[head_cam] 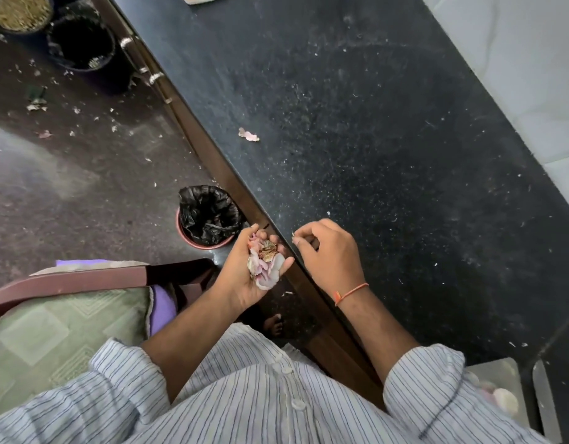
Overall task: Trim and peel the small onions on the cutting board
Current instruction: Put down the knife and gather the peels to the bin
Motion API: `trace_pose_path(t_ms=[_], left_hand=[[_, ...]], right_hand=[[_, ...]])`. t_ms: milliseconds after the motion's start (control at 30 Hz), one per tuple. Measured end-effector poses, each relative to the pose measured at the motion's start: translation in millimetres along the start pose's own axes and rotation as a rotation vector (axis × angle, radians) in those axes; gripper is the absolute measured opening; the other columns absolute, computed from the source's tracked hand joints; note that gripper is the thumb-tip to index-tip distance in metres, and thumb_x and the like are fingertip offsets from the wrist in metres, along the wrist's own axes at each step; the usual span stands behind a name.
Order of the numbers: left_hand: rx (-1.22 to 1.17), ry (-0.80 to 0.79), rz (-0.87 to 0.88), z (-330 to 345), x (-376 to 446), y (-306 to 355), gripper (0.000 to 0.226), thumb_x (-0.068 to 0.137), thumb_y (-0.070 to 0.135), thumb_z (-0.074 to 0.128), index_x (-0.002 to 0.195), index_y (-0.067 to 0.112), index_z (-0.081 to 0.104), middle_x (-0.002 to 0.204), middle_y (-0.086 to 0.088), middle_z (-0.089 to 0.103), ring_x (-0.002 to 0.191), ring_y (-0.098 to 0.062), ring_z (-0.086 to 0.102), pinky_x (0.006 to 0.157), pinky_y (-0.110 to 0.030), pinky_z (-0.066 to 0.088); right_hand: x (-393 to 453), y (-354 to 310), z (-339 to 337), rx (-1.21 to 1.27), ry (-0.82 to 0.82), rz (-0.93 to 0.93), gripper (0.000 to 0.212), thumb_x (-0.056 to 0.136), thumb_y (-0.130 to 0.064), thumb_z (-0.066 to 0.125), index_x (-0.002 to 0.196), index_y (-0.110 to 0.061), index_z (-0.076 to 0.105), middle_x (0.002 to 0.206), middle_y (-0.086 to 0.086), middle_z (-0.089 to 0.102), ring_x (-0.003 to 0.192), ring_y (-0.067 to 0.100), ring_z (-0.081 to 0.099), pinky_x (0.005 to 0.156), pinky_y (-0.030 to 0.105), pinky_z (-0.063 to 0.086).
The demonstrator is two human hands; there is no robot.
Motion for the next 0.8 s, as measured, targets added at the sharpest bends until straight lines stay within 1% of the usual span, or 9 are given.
trace_pose_path(t_ms=[100, 167, 233, 300, 467, 567, 667, 733, 800], left_hand=[[-0.053, -0.026, 0.007, -9.1, 12.7, 17.6, 0.033, 0.107, 0.046, 0.054, 0.081, 0.026, 0.059, 0.077, 0.009, 0.068, 0.07, -0.011, 0.072, 0.077, -0.038, 0.064], [-0.143, -0.054, 0.009, -8.6, 17.3, 32.8, 0.035, 0.107, 0.044, 0.054, 0.075, 0.027, 0.056, 0.076, 0.009, 0.064, 0.068, -0.01, 0.069, 0.075, -0.036, 0.066], [-0.129, -0.079, 0.012, -11.4, 21.5, 45.1, 0.035, 0.107, 0.043, 0.054, 0.075, 0.027, 0.054, 0.075, 0.01, 0.063, 0.067, -0.01, 0.068, 0.075, -0.035, 0.066], [-0.148, -0.083, 0.005, -15.5, 25.3, 53.5, 0.038, 0.107, 0.043, 0.054, 0.072, 0.027, 0.056, 0.076, 0.01, 0.063, 0.067, -0.011, 0.067, 0.076, -0.036, 0.066], [-0.188, -0.112, 0.031, -28.3, 36.1, 65.2, 0.046, 0.108, 0.045, 0.052, 0.066, 0.027, 0.06, 0.078, 0.009, 0.063, 0.071, -0.012, 0.067, 0.072, -0.039, 0.067], [-0.231, -0.123, 0.018, -35.1, 38.2, 69.6, 0.048, 0.108, 0.045, 0.051, 0.065, 0.026, 0.062, 0.078, 0.009, 0.064, 0.071, -0.012, 0.067, 0.072, -0.038, 0.068], [-0.242, -0.124, 0.024, -41.1, 41.2, 73.0, 0.049, 0.108, 0.045, 0.052, 0.064, 0.027, 0.062, 0.079, 0.009, 0.064, 0.072, -0.012, 0.067, 0.072, -0.037, 0.067], [-0.264, -0.139, 0.032, -44.7, 43.0, 76.6, 0.048, 0.108, 0.045, 0.052, 0.064, 0.027, 0.062, 0.079, 0.009, 0.063, 0.073, -0.013, 0.066, 0.073, -0.037, 0.067], [-0.29, -0.15, 0.043, -50.2, 50.2, 77.8, 0.047, 0.107, 0.045, 0.053, 0.065, 0.027, 0.062, 0.08, 0.008, 0.062, 0.073, -0.013, 0.066, 0.074, -0.037, 0.067]], right_hand=[[42.5, -23.1, 1.9, 0.054, 0.071, -0.094, 0.006, 0.09, -0.021, 0.079, 0.087, -0.022, 0.075, 0.099, -0.007, 0.066, 0.082, 0.01, 0.064, 0.075, 0.037, 0.058], [78.7, -38.0, 7.6, 0.065, 0.12, -0.139, 0.006, 0.09, -0.019, 0.079, 0.085, -0.02, 0.076, 0.105, -0.005, 0.068, 0.09, 0.011, 0.067, 0.077, 0.037, 0.06], [115.8, -52.9, 16.1, 0.055, 0.154, -0.195, 0.005, 0.09, -0.017, 0.078, 0.085, -0.017, 0.077, 0.113, -0.001, 0.073, 0.101, 0.015, 0.07, 0.082, 0.04, 0.061], [146.4, -66.3, 25.0, 0.009, 0.169, -0.243, 0.005, 0.088, -0.015, 0.078, 0.083, -0.014, 0.076, 0.116, 0.002, 0.076, 0.104, 0.02, 0.071, 0.088, 0.041, 0.06], [189.8, -87.8, 39.9, -0.164, 0.149, -0.308, 0.003, 0.088, -0.018, 0.078, 0.087, -0.015, 0.078, 0.1, 0.005, 0.078, 0.092, 0.029, 0.071, 0.081, 0.04, 0.056], [198.5, -95.4, 37.2, -0.286, 0.068, -0.344, 0.009, 0.094, -0.022, 0.074, 0.092, -0.014, 0.078, 0.098, 0.008, 0.076, 0.091, 0.031, 0.07, 0.079, 0.04, 0.052], [195.4, -101.1, 35.3, -0.316, -0.021, -0.296, 0.004, 0.093, -0.019, 0.074, 0.095, -0.02, 0.077, 0.096, 0.002, 0.078, 0.092, 0.027, 0.072, 0.084, 0.042, 0.058], [184.8, -103.8, 35.4, -0.181, -0.036, -0.194, 0.007, 0.088, -0.018, 0.079, 0.089, -0.023, 0.075, 0.084, -0.005, 0.077, 0.083, 0.018, 0.074, 0.082, 0.041, 0.061], [167.4, -106.6, 36.3, 0.047, -0.064, -0.085, 0.008, 0.085, -0.018, 0.083, 0.087, -0.023, 0.077, 0.077, -0.01, 0.075, 0.074, 0.005, 0.073, 0.08, 0.032, 0.062]])
Point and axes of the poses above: each hand's wrist, its own x-axis towards the middle knuckle, its own z-axis out of the palm, y = z × x, the point moved 2 cm from there along x, towards the middle knuckle
